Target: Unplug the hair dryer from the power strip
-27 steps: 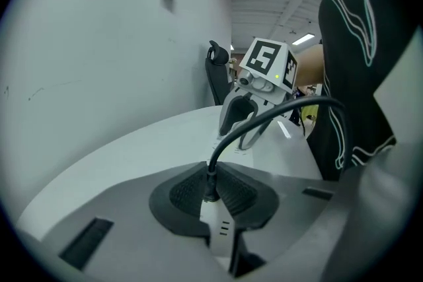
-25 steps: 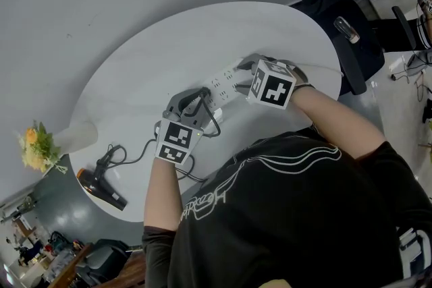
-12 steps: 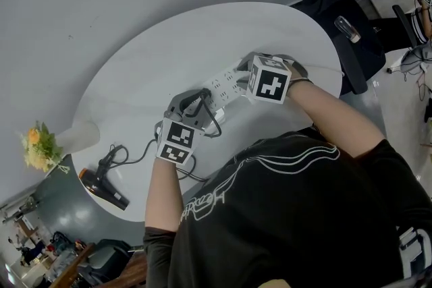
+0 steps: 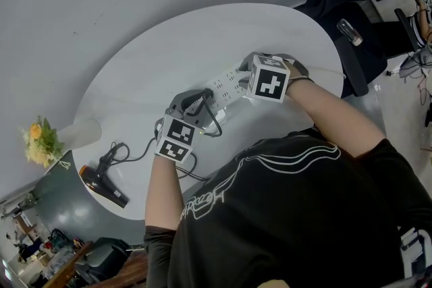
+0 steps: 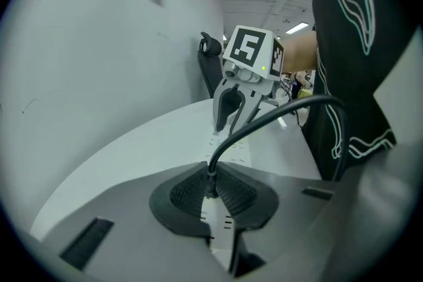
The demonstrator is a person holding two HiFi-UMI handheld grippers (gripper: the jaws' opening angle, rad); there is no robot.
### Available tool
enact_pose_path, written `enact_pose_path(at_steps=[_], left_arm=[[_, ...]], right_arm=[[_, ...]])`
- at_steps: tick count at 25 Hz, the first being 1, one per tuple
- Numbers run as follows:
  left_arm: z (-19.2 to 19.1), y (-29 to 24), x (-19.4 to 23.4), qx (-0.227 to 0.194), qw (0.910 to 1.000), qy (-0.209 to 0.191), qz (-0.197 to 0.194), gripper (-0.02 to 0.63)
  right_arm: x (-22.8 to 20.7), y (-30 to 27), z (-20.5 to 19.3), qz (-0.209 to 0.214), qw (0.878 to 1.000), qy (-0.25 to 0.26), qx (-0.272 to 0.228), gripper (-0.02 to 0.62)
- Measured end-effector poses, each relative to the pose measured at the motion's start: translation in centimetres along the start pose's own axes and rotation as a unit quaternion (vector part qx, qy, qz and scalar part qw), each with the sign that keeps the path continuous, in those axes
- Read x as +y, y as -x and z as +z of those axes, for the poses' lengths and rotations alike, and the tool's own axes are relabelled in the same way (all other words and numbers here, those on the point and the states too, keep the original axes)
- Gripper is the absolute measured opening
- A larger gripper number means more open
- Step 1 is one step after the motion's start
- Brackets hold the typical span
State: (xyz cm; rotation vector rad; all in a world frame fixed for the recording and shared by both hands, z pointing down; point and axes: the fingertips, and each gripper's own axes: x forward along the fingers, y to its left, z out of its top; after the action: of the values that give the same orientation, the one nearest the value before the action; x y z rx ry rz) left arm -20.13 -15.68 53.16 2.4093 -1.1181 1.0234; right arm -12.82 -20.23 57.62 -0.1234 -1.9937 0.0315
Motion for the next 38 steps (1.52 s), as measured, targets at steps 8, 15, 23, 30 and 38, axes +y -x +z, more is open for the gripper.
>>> enact_pose_path(at_steps=[8, 15, 23, 30, 38], left_arm=[[0.31, -0.02, -0.14, 0.031, 0.9993, -0.018, 0.014, 0.038], [-0.03, 0.08, -0.13, 0.013, 0.9999, -0.001, -0.001, 0.038], [-0.01, 0.27, -0.09, 0.009, 0.9999, 0.008, 0.006, 0.038], [0.25, 0.20, -0.35, 0.027, 0.9995, -0.013, 0.007, 0.037], [-0.22, 0.70, -0.01, -0.015, 0.9985, 0.047, -0.023, 0.038]], right_arm=[[0.03, -0.05, 0.08, 0.002, 1.000, 0.008, 0.013, 0.110], [0.00, -0.10, 0.04, 0.001, 1.000, 0.014, 0.020, 0.110], [0.07, -0.13, 0.01, 0.000, 1.000, 0.011, 0.021, 0.110], [0.12, -0.07, 0.05, 0.003, 0.999, 0.016, 0.035, 0.107], [0.20, -0.10, 0.15, 0.000, 1.000, 0.011, 0.020, 0.107]])
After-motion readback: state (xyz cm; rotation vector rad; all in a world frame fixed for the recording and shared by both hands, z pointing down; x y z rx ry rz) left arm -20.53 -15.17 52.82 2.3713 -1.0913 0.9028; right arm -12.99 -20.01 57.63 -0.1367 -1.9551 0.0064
